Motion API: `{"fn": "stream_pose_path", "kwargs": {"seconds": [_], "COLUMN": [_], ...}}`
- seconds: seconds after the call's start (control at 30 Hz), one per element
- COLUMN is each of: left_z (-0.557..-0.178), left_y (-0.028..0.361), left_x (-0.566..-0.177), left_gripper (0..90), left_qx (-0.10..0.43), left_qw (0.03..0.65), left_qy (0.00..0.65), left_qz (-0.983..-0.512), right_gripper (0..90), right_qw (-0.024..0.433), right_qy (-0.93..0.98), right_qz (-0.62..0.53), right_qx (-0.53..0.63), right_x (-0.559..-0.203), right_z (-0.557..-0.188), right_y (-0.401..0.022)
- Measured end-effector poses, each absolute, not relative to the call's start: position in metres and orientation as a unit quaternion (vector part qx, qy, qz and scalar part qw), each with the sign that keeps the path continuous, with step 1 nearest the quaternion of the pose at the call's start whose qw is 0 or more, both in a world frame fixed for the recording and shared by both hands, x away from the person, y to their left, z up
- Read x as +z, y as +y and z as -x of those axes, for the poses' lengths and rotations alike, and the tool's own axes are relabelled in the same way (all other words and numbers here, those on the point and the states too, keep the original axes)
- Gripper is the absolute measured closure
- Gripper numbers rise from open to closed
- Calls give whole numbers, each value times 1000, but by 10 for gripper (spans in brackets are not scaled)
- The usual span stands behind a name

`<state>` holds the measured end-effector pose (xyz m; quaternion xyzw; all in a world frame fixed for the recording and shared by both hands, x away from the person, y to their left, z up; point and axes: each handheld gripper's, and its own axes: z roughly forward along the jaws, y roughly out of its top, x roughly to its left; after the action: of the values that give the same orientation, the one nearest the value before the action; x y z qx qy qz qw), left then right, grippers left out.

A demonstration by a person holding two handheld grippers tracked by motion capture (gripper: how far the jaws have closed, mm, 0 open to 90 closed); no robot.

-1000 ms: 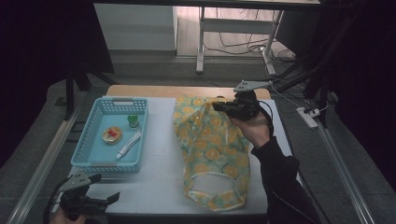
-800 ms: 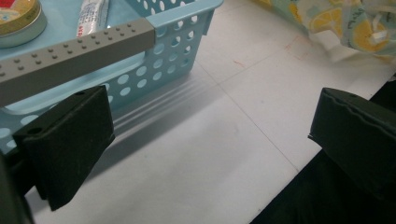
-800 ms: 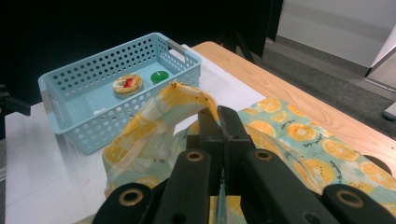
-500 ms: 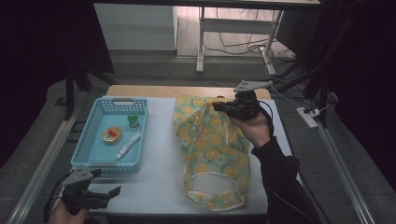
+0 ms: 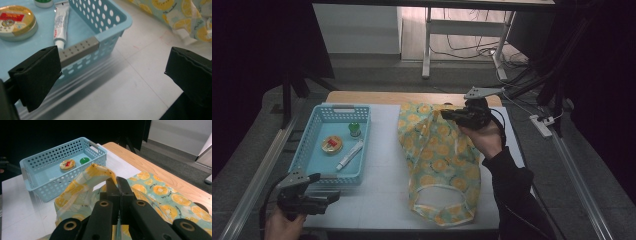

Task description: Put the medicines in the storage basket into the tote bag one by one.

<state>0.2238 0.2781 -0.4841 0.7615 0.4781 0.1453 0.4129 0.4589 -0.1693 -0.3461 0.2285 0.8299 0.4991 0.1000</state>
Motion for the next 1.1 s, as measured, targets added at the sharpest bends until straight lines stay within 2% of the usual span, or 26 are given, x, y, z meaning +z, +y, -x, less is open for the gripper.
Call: {"fn": "stream_pose_path", "kwargs": {"seconds": [0.73,1.1], "left_z": [-261,-286], "left_y": [287,292], "left_x": [-470,-470], "left_gripper": [0,0], "left_qx": [174,163], "left_qw": [376,376], "left_qy": [511,503], "left_qz": [-753,-761], "right_gripper": [899,898], "right_qw": [101,102], "right_qy": [830,829], "right_qz": [-226,-225], "right_qx": [500,502], "right_x": [-345,-344], "right_z": [-459,-459], "right_y": [-167,-168]}}
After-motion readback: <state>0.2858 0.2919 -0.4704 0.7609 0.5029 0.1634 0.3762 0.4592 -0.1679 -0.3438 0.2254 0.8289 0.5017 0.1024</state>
